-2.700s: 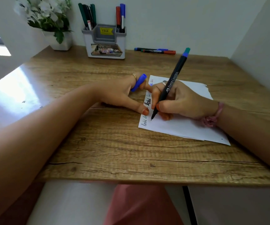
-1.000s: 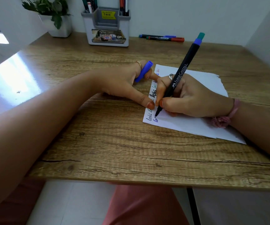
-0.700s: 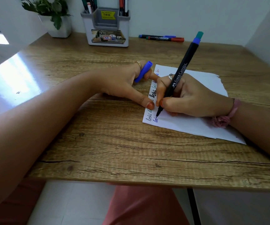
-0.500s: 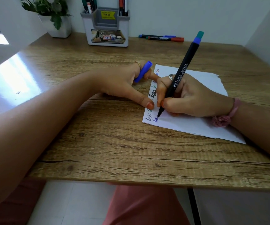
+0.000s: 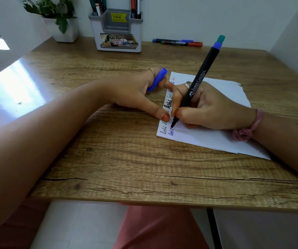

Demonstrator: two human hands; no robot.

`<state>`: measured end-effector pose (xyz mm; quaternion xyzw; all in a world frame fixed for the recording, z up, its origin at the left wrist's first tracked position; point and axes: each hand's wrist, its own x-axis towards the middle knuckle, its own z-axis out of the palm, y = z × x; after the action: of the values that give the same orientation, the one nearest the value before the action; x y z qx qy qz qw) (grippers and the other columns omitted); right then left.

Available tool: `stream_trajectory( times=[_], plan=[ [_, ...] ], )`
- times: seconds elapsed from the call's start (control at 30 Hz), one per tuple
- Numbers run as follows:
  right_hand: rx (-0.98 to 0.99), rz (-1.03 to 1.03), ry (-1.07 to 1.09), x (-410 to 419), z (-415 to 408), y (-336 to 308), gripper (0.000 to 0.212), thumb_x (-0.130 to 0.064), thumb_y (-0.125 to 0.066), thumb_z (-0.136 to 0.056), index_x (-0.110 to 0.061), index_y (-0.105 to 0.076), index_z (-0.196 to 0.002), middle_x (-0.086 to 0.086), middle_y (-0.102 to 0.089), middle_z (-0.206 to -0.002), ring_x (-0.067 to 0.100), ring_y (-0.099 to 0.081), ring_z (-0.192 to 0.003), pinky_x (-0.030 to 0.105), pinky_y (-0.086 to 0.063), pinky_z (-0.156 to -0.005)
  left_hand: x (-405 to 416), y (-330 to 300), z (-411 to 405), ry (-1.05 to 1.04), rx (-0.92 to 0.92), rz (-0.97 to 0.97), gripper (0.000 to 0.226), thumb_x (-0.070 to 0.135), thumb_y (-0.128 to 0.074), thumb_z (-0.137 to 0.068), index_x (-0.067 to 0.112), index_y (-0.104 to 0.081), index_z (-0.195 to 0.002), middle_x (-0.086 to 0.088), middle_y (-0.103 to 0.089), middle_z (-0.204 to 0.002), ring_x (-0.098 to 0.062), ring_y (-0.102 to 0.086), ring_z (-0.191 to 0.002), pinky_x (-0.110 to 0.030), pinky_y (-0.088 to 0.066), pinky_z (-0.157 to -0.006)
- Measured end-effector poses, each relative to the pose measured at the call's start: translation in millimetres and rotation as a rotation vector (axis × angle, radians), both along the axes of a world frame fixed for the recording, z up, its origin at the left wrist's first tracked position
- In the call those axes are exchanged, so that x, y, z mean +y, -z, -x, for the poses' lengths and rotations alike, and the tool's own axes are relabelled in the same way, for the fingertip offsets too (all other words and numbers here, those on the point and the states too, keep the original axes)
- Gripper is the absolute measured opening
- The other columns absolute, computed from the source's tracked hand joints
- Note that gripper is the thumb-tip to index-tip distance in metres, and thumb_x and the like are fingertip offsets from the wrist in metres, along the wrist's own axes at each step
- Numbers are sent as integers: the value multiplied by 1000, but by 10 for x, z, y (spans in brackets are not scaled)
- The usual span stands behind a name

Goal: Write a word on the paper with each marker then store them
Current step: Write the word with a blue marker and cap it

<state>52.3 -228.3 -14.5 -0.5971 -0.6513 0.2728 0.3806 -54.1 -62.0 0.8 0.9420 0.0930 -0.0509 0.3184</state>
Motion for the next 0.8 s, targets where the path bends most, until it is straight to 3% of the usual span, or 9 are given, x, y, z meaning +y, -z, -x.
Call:
stream_trajectory(
  times=[0.1, 0.13, 0.17, 0.23, 0.37, 0.43, 0.53, 0.7, 0.8],
  plan=[
    [-13, -5, -4, 8, -9, 8, 24, -16, -57, -74, 8, -53, -77, -17, -58, -50, 7, -50, -47, 63, -45, -75, -1, -5, 3, 2, -2, -11, 89, 63, -71, -40, 30, -38, -116, 22, -44, -105, -2, -46, -99, -17, -37, -78],
    [-10, -6, -2, 11, -12, 10, 25, -18, -57, -74, 7, -53, -77, -16, -58, -50, 7, -50, -46, 60, -48, -74, 1, -4, 2, 6, -1, -16, 89, 65, -72, -40, 30, -38, -115, 22, -44, -105, -3, -47, -99, -18, -38, -78],
    [2, -4, 2, 12, -11, 13, 26, -19, -56, -73, 6, -54, -76, -15, -57, -50, 6, -50, -46, 49, -53, -69, 4, 0, 0, 9, 1, -19, 90, 66, -73, -39, 31, -38, -114, 21, -44, -105, -4, -47, -100, -20, -38, -79],
    [33, 3, 8, 11, -17, 12, 29, -21, -56, -72, 8, -53, -77, -14, -57, -49, 3, -50, -45, 26, -49, -53, 22, 20, -12, 11, 0, -18, 91, 68, -76, -41, 31, -37, -114, 19, -46, -108, -6, -47, -105, -23, -39, -84],
    [40, 17, 26, 13, -21, 7, 20, -13, -60, -74, 5, -54, -77, -12, -58, -50, 3, -51, -44, 26, -46, -50, 44, 34, -11, 21, -6, -16, 89, 68, -78, -42, 34, -41, -114, 18, -49, -114, -3, -49, -107, -25, -41, -91],
    [142, 2, 56, 8, -24, 6, 2, -2, -55, -75, -1, -53, -75, -10, -59, -51, 2, -50, -41, 15, -41, -43, 33, 22, -4, 37, -16, 9, 73, 63, -80, -47, 43, -42, -105, 25, -48, -107, 9, -49, -100, -14, -40, -84],
    [334, -115, 149, 25, -33, -62, 8, -3, -53, -76, -10, -54, -72, -1, -54, -52, 7, -45, -40, 16, -35, -39, 38, 13, 7, 62, -27, 50, 63, 49, -76, -54, 47, -40, -105, 36, -44, -104, 27, -42, -93, 2, -34, -78],
    [495, -305, 299, 67, -148, -261, 15, -2, -45, -75, -16, -51, -73, -6, -48, -56, 9, -38, -47, 20, -31, -45, -16, -40, 9, 79, -78, 73, 72, 53, -68, -61, 35, -43, -126, 37, -44, -117, 16, -40, -108, -7, -28, -87],
    [450, -290, 314, 41, -229, -280, 15, -9, -46, -77, -16, -60, -78, 1, -56, -63, 13, -46, -55, 23, -34, -51, -17, -29, 10, 24, -222, 43, 46, 58, -64, -71, 36, -54, -110, 16, -56, -113, 2, -50, -104, -21, -42, -88]
  ],
)
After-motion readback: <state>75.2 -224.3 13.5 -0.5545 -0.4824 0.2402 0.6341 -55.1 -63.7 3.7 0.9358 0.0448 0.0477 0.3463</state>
